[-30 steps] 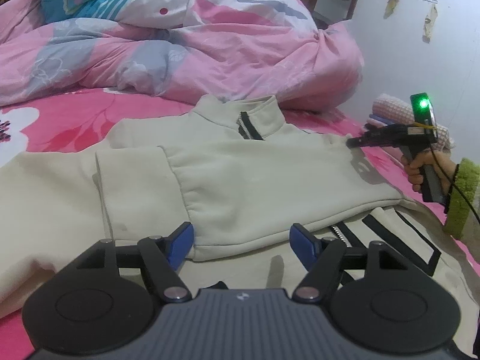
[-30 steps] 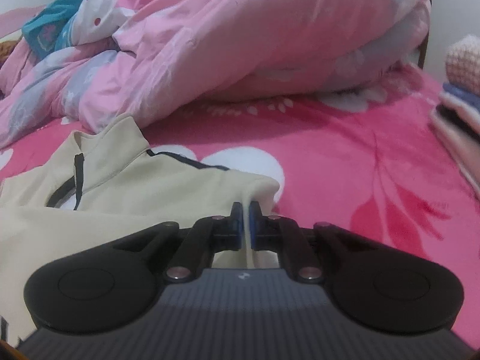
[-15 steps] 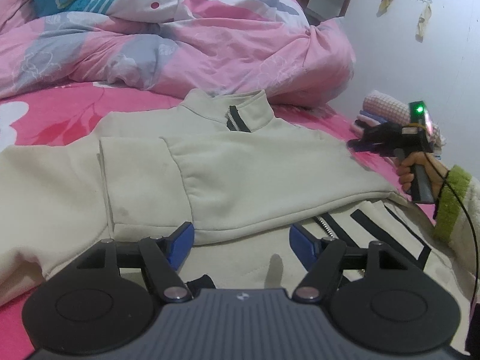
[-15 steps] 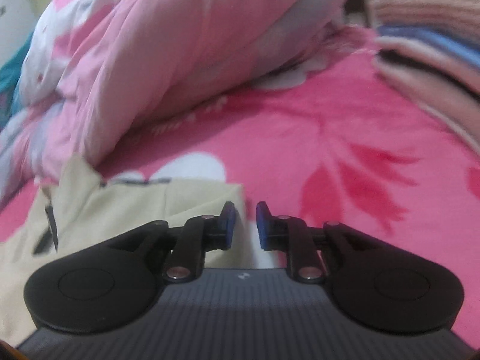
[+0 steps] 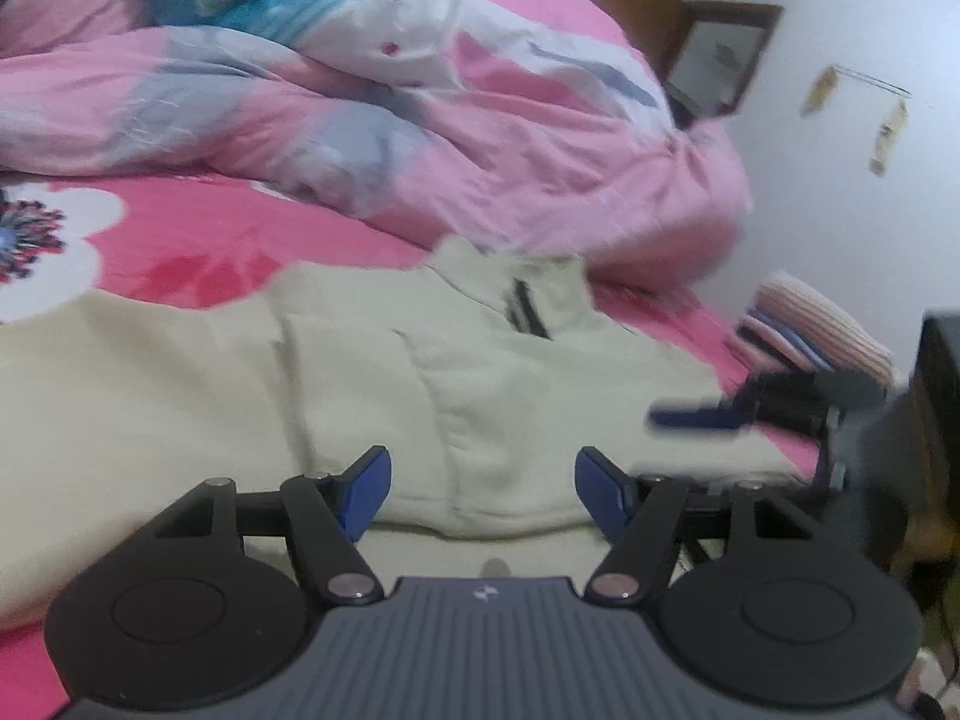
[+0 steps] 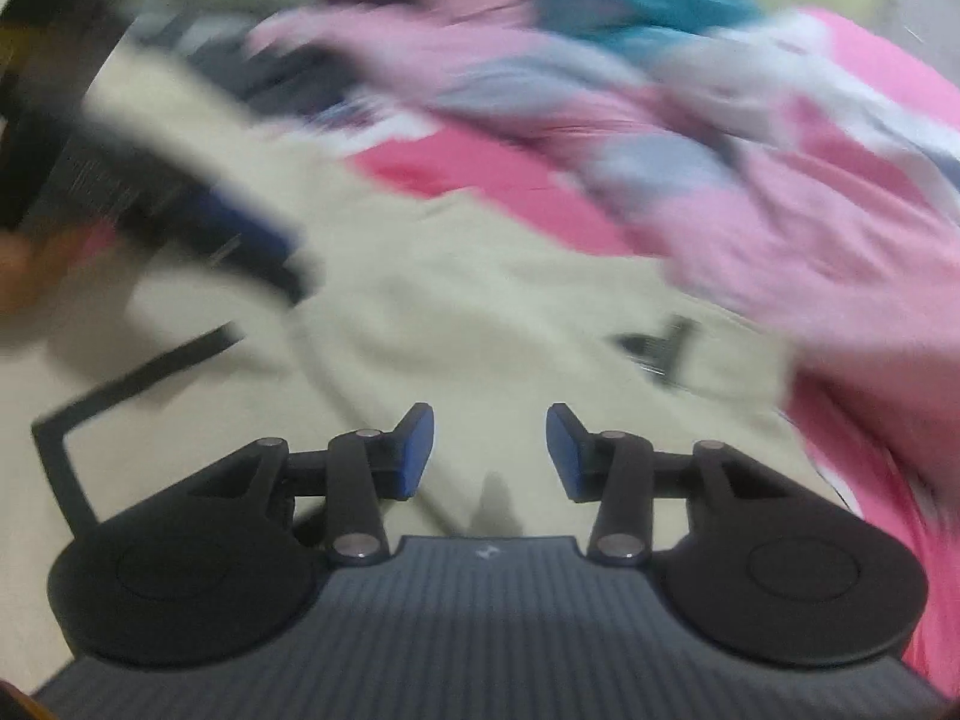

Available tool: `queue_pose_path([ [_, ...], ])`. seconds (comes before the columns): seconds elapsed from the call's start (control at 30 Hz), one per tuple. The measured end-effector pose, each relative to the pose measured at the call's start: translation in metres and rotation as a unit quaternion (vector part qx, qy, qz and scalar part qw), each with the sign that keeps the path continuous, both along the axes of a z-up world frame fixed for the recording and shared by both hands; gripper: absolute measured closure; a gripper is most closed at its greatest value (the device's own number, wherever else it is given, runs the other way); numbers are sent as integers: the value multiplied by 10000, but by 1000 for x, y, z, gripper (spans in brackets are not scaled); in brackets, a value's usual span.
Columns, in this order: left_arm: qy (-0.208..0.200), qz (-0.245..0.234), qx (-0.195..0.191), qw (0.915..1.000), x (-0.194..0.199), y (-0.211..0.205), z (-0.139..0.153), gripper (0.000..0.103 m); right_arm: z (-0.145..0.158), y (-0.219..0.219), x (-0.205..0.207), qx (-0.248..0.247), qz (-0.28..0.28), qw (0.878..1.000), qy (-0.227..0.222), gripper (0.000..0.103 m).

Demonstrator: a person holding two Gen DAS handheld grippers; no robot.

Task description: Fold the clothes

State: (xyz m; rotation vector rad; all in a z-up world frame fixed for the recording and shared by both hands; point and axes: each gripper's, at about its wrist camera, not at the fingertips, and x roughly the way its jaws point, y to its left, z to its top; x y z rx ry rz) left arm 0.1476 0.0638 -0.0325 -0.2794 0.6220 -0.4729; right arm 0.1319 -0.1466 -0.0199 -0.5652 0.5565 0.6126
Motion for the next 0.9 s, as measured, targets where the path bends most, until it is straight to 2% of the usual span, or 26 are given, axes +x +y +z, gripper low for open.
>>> queue_pose_path([
  [0.1, 59, 294, -39, 9995, 6, 11, 0, 35, -23, 38, 0, -480, 436, 9979, -4, 60],
  [0.23, 211, 372, -94, 9990, 13, 17, -3, 35, -31, 55, 0, -804, 670, 9939, -346, 62],
  [0.27, 206, 375, -59, 9991, 13, 16, -4, 35, -30, 57, 2, -801, 664, 9940, -328, 67],
  [0.3, 196, 364, -24, 9991, 13, 14, -4, 35, -29, 56, 3, -812, 592, 9943, -344, 83],
  [0.33, 187, 353, 8, 9992, 12, 13, -4, 35, -29, 55, 5, -825, 515, 9946, -362, 91],
  [0.4, 167, 331, 46, 9993, 12, 11, -4, 35, -29, 51, 6, -870, 377, 9945, -446, 98],
  [0.53, 145, 334, 87, 9993, 11, 10, -6, 35, -32, 40, 8, -962, 121, 9934, -613, 99],
  [0.77, 140, 341, 79, 9993, 10, 9, -8, 35, -31, 23, 13, -843, -224, 9948, -535, 99],
  [0.9, 147, 333, 78, 9993, 10, 9, -8, 35, -28, 28, 7, -850, -107, 9955, -412, 92],
])
